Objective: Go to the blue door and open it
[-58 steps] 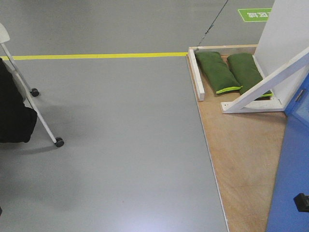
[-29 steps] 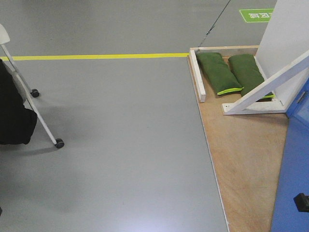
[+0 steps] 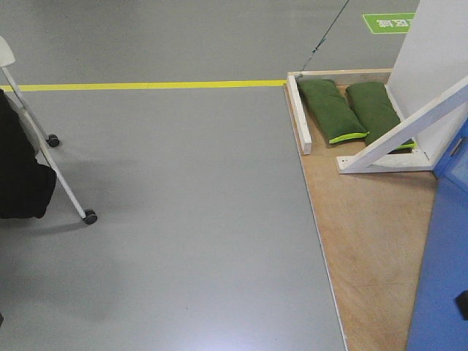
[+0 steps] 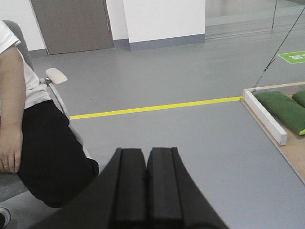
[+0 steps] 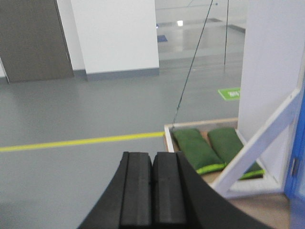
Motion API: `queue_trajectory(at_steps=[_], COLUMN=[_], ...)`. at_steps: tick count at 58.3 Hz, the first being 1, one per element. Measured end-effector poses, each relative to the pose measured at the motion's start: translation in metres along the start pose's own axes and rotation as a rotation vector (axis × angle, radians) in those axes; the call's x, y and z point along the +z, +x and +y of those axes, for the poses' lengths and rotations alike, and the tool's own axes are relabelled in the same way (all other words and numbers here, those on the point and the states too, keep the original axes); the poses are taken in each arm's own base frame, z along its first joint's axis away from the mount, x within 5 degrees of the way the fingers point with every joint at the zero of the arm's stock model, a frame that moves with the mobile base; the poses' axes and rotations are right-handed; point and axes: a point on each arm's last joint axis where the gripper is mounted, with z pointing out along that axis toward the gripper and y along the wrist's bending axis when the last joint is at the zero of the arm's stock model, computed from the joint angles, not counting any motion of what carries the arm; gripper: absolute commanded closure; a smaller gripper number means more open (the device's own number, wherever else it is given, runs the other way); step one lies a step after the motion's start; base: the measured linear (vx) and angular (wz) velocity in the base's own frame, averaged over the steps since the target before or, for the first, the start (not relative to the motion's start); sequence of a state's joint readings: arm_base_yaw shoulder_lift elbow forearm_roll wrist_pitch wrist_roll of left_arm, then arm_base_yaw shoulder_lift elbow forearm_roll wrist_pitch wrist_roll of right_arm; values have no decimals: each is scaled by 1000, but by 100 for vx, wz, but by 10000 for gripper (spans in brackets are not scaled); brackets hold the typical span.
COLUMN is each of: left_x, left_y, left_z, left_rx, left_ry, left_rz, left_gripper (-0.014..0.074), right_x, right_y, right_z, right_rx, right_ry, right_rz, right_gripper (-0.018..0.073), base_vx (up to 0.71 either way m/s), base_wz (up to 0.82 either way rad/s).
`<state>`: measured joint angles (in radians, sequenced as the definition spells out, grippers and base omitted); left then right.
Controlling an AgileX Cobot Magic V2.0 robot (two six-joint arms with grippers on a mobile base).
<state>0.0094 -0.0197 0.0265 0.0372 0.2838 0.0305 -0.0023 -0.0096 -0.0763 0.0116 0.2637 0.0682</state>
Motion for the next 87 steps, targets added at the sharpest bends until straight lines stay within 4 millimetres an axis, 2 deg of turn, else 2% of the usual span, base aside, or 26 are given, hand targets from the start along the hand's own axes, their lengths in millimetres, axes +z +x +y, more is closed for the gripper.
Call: queue_trajectory(at_steps=[10,19,31,45,53,64,87], left_x=[0,0,0,0,0,0,0], left_y=[0,0,0,0,0,0,0], left_z=[0,0,0,0,0,0,0], left_rx=[0,0,0,0,0,0,0], left_ry=[0,0,0,0,0,0,0], left_rz=[0,0,0,0,0,0,0], left_gripper=[526,526,526,526,526,526,526], right_x=[-24,-34,-23,2,4,-10,-27], right_y=[-66,-114,-176,-235,-259,-282,-292], right_z=[5,9,14,18,11,1,-17], right_rx=[-1,-1,-1,-1,-11,5,378], right_ry=[-15,-21,-23,-12,84,257,469], right_rz=[-191,-266,-287,-337,-387,-504,-750], right_gripper=[557,557,557,557,557,557,557], base_vx=[0,0,0,0,0,0,0], base_wz=[0,0,0,0,0,0,0])
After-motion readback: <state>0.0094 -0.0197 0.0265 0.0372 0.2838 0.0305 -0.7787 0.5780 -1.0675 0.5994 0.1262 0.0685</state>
